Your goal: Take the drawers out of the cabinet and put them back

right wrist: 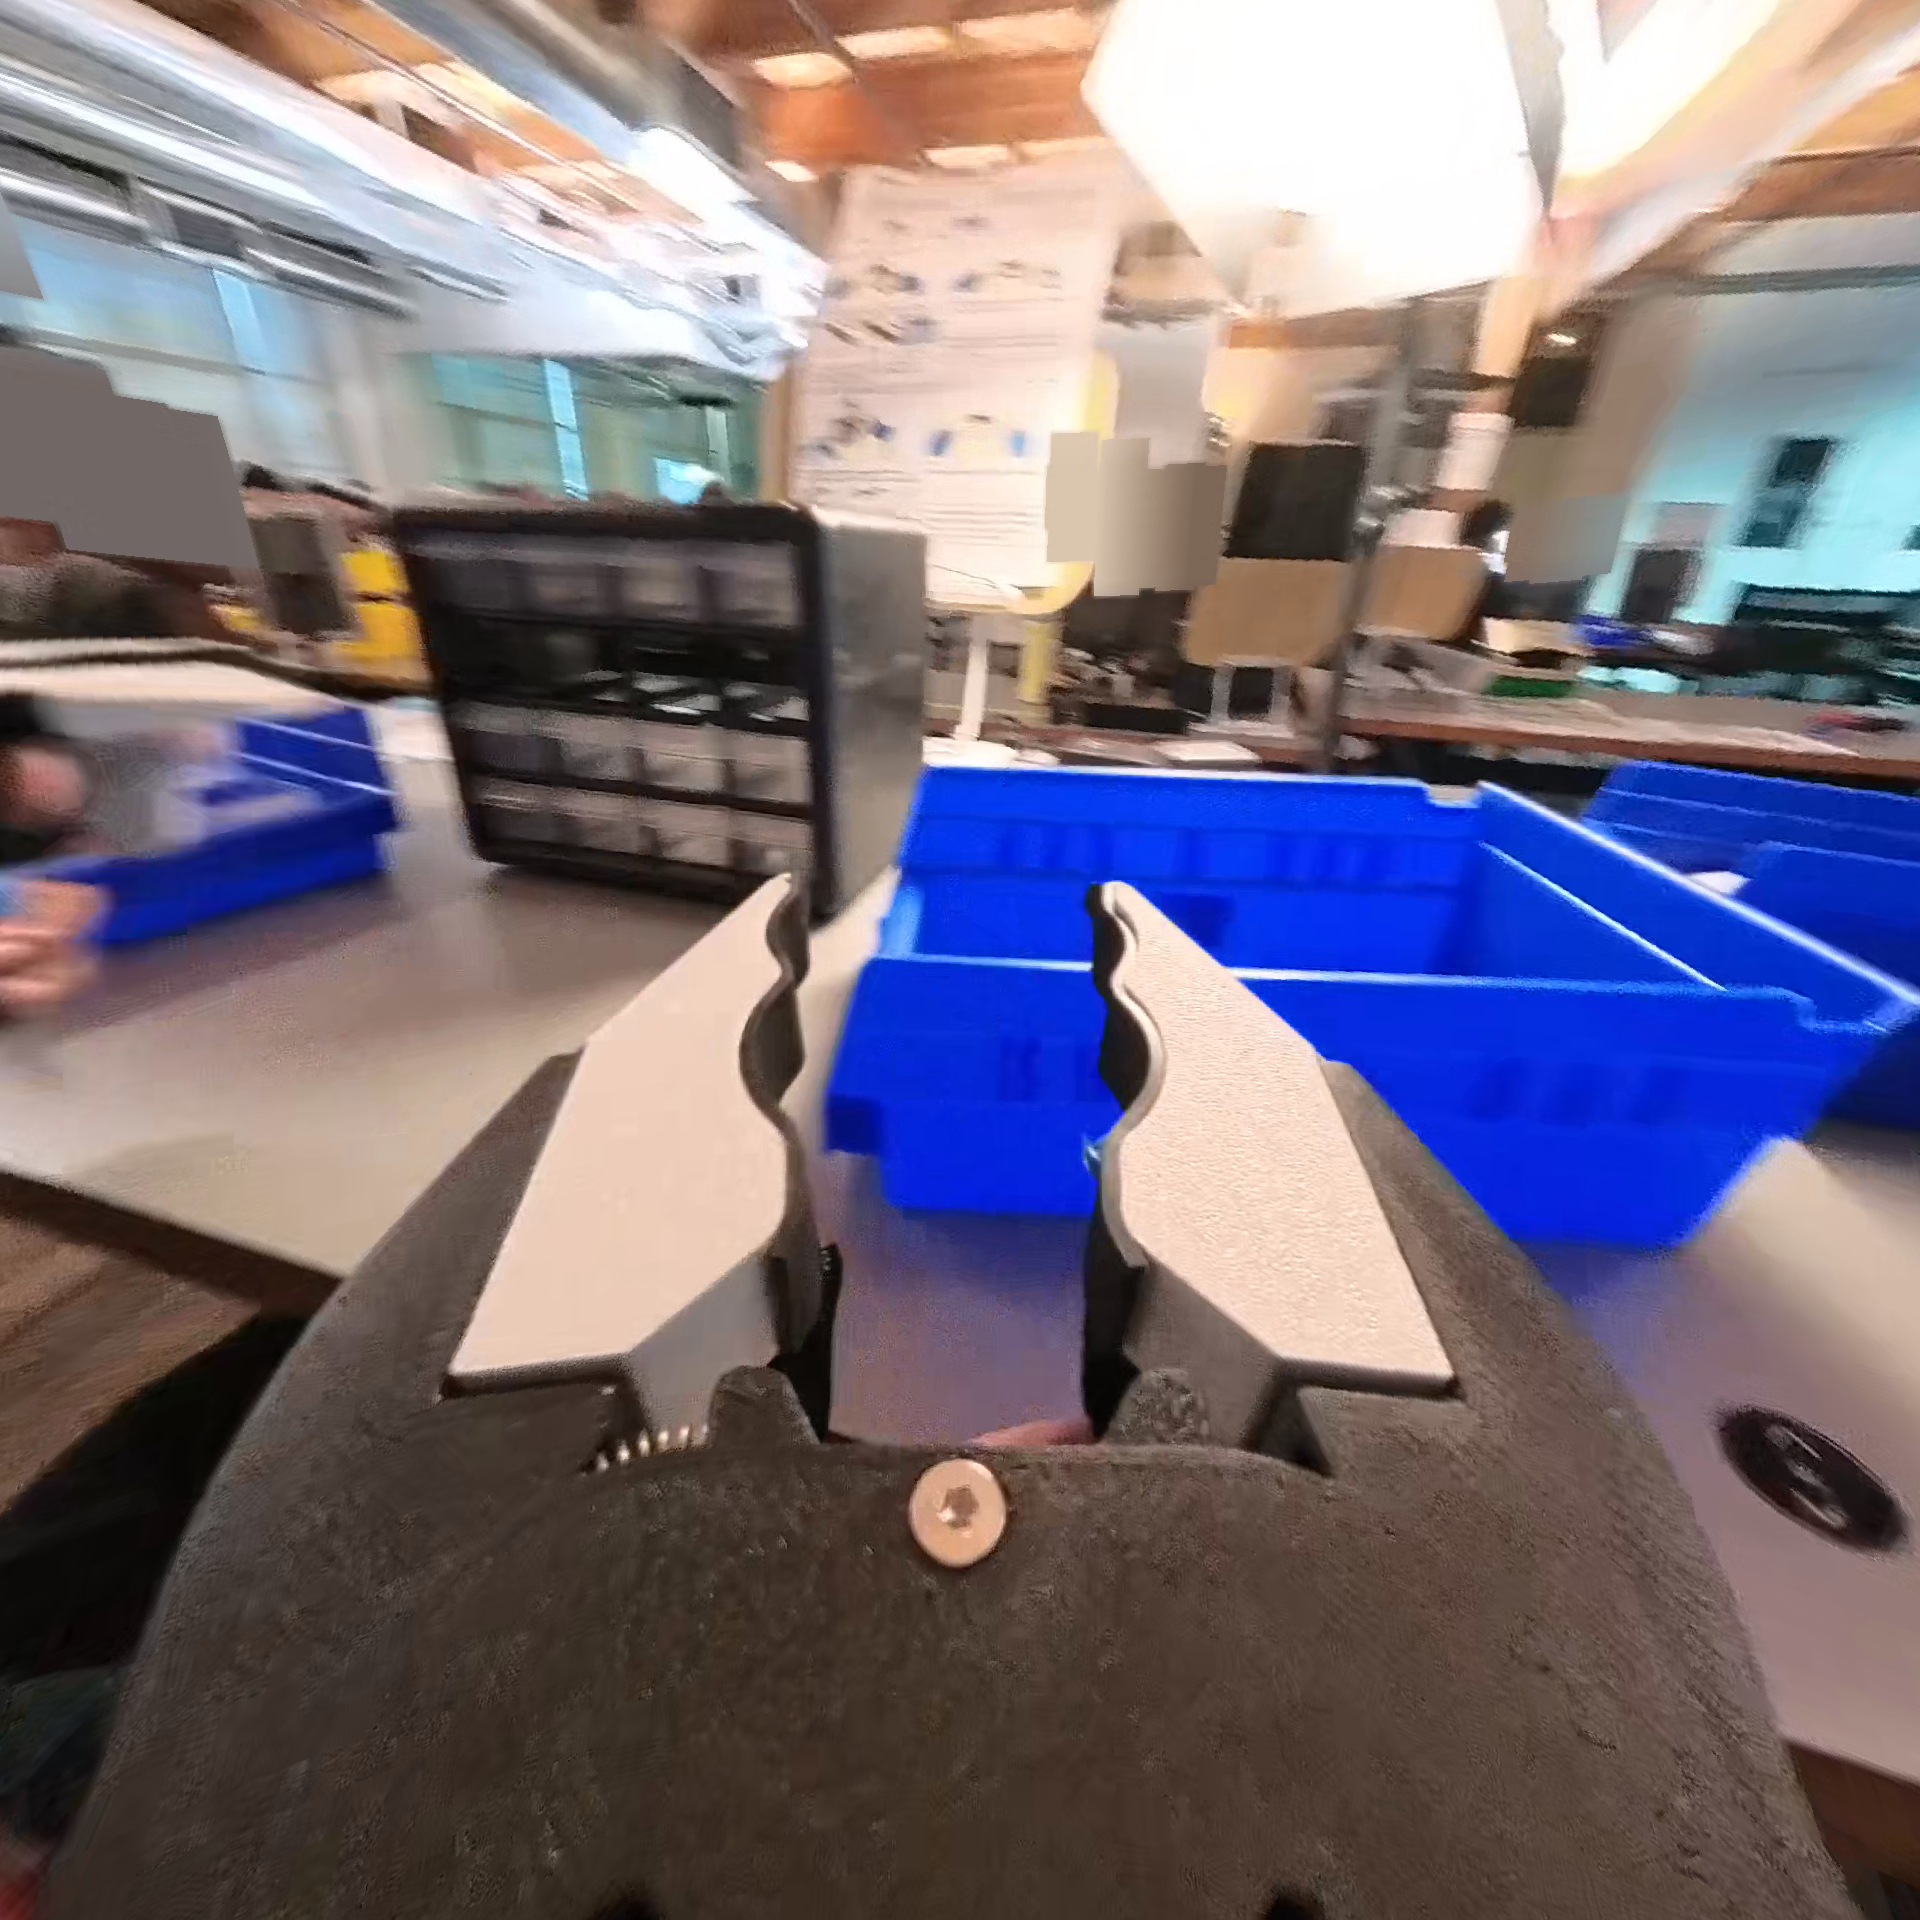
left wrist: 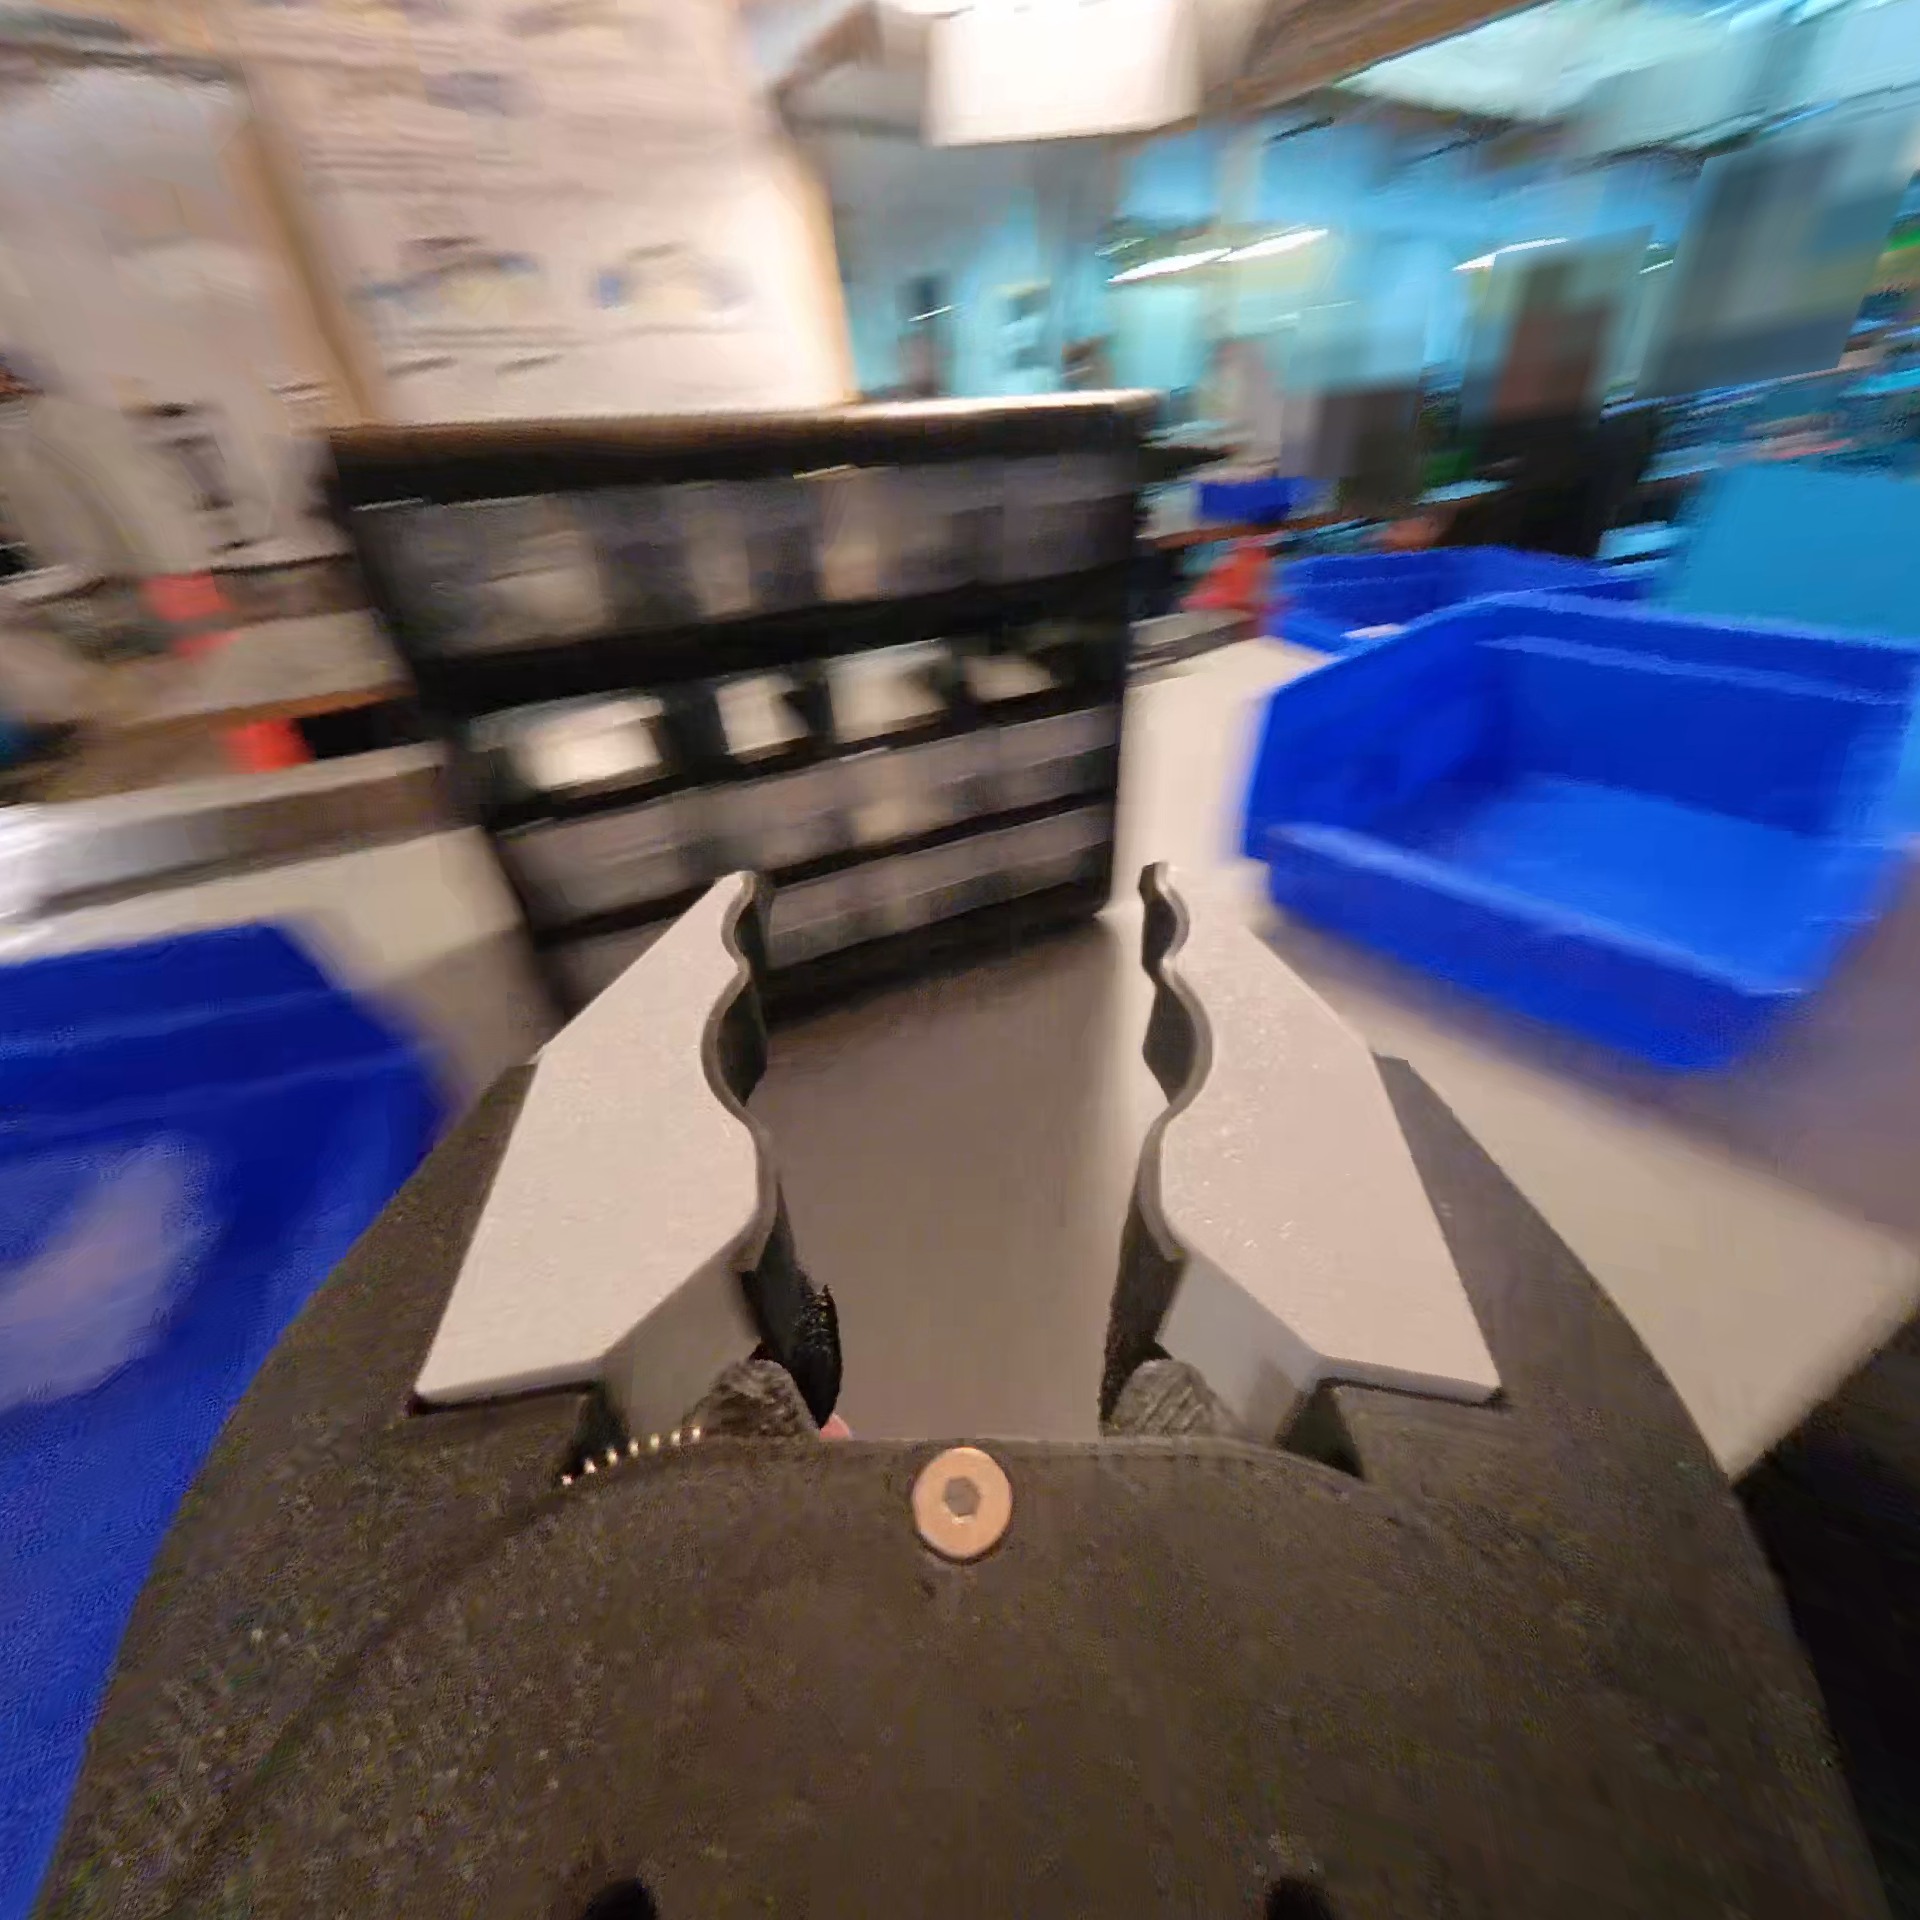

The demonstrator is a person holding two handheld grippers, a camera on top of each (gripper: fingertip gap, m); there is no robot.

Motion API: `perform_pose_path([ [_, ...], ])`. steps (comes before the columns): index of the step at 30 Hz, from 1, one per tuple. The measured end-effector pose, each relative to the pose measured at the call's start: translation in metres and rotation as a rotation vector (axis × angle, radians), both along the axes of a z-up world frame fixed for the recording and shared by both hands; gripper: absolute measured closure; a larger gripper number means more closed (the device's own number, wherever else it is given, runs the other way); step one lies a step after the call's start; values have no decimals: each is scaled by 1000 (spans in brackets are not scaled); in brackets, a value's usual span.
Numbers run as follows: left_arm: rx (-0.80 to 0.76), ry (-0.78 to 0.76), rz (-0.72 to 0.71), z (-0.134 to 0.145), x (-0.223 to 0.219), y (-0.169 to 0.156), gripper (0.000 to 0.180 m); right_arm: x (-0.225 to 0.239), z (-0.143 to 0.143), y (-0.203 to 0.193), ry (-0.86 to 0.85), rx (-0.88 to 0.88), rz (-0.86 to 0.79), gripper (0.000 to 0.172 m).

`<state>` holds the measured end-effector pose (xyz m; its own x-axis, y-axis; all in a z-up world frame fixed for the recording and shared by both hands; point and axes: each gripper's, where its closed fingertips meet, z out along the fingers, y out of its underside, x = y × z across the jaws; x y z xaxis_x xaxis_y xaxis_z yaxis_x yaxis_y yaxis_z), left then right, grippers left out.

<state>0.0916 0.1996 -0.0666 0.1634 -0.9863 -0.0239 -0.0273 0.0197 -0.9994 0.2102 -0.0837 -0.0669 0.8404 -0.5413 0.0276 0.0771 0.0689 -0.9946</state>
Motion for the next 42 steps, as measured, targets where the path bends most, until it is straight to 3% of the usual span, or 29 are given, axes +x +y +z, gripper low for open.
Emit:
perform_pose_path([
  [4,75,97,523,-5,-108,124,101,23,-18,15,3,-117,-157,81],
  [6,118,142,710,-8,-153,160,96,27,-22,29,6,-145,-193,70],
  [8,135,173,791,-13,-176,176,93,31,-25,41,3,-170,-221,62],
  [14,86,245,836,-38,-195,194,96,63,-55,51,34,-361,-350,56],
  [21,74,269,899,-31,-238,210,102,86,-57,19,40,-409,-422,59],
  [24,60,217,809,-18,-222,187,98,99,-49,-14,28,-419,-505,68],
  [27,62,243,746,-28,-191,169,90,106,-44,-31,43,-427,-550,69],
  [30,87,277,780,-42,-179,173,88,119,-56,-47,119,-426,-585,72],
  [34,151,289,898,-35,-206,190,104,133,-61,-79,139,-415,-639,85],
  [37,160,332,987,-30,-245,212,105,145,-58,-113,141,-408,-707,89],
  [40,134,288,936,-16,-247,206,105,141,-41,-119,93,-361,-684,90],
  [42,164,243,845,-4,-222,184,105,126,-32,-95,60,-328,-599,94],
])
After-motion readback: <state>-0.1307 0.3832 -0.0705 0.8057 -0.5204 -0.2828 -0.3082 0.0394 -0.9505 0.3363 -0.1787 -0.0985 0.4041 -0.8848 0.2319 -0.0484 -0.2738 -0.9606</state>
